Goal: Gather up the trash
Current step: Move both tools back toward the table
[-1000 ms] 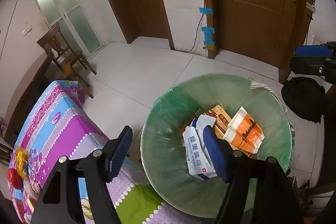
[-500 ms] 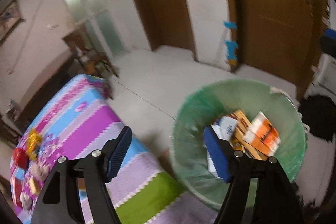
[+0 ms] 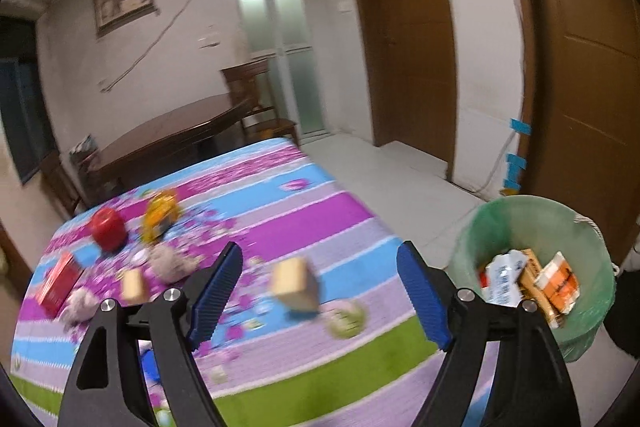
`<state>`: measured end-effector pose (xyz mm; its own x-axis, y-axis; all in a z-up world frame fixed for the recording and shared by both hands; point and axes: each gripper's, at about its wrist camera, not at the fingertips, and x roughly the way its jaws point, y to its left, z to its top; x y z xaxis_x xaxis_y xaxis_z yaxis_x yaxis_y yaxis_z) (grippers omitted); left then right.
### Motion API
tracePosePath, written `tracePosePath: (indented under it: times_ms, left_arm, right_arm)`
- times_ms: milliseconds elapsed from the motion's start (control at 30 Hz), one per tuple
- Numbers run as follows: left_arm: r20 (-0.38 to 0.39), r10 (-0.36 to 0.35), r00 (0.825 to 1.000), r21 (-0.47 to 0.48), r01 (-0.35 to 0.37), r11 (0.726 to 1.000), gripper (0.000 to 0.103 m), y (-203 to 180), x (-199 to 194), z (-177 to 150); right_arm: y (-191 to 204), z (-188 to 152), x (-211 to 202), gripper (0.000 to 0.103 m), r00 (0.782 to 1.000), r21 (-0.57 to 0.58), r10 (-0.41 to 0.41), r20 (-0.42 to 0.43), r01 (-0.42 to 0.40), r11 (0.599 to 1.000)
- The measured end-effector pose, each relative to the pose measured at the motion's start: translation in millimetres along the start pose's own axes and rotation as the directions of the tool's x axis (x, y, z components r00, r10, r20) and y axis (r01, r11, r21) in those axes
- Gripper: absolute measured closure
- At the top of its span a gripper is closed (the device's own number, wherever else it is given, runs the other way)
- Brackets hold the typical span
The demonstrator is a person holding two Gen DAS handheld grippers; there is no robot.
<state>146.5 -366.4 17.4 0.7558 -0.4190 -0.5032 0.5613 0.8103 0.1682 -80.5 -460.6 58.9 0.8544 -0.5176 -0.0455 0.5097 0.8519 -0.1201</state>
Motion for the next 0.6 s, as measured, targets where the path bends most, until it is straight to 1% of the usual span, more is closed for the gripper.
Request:
tracePosePath:
  times_ms: [100, 167, 233, 300, 333, 400, 433, 467, 500, 567, 600]
  left_arm:
    - [-0.006, 0.021, 1.000, -0.031, -0.022, 0.999, 0.023, 36.9, -11.8, -9.9]
    - [-0.008, 0.035, 0.999, -0.046, -0.035, 0.998, 0.022, 60.1, -19.7, -16.8]
    - [-0.017, 0.055, 0.998, -0.065, -0.056, 0.996, 0.022, 87.1, -26.4, -25.1]
    - [-0.022, 0.077, 0.997, -0.089, -0.079, 0.993, 0.022, 113.7, -32.1, -33.1]
    - [-0.028, 0.098, 0.995, -0.106, -0.100, 0.989, 0.022, 132.3, -35.5, -37.8]
    - [-0.035, 0.131, 0.991, -0.130, -0.134, 0.982, 0.022, 163.9, -40.3, -47.6]
    - [-0.040, 0.131, 0.991, -0.132, -0.135, 0.982, 0.022, 176.0, -42.1, -52.6]
    - [-0.052, 0.132, 0.990, -0.135, -0.137, 0.981, 0.022, 191.9, -43.2, -59.0]
    - [-0.063, 0.127, 0.990, -0.139, -0.135, 0.981, 0.022, 203.2, -43.2, -62.8]
    - [-0.100, 0.068, 0.993, -0.130, -0.081, 0.988, 0.022, 228.9, -43.6, -74.9]
    - [-0.108, 0.049, 0.993, -0.120, -0.062, 0.991, 0.023, 237.6, -44.3, -80.4]
  right_arm:
    - [21.6, 2.2, 9.1, 0.015, 0.999, -0.014, 0.052, -0.007, -0.053, 0.999]
    - [36.8, 4.3, 19.7, 0.012, 0.993, -0.023, 0.107, -0.046, -0.108, 0.994]
    - [52.6, 5.5, 29.9, 0.011, 0.981, -0.022, 0.165, -0.102, -0.168, 0.986]
    - [67.8, 6.2, 41.4, 0.011, 0.962, 0.006, 0.223, -0.157, -0.225, 0.974]
    - [74.4, 5.9, 49.8, 0.011, 0.948, 0.027, 0.256, -0.187, -0.255, 0.966]
    - [89.1, 5.7, 53.4, 0.011, 0.933, 0.051, 0.286, -0.219, -0.281, 0.958]
    - [94.6, 5.5, 57.6, 0.011, 0.923, 0.062, 0.302, -0.237, -0.295, 0.953]
    - [101.8, 5.0, 62.4, 0.011, 0.908, 0.074, 0.324, -0.266, -0.316, 0.946]
    - [109.9, 4.9, 62.9, 0.011, 0.893, 0.082, 0.342, -0.293, -0.333, 0.939]
    - [123.7, 0.6, 74.6, 0.011, 0.856, 0.104, 0.383, -0.347, -0.371, 0.923]
    - [130.3, -2.5, 75.7, 0.011, 0.841, 0.111, 0.396, -0.368, -0.383, 0.917]
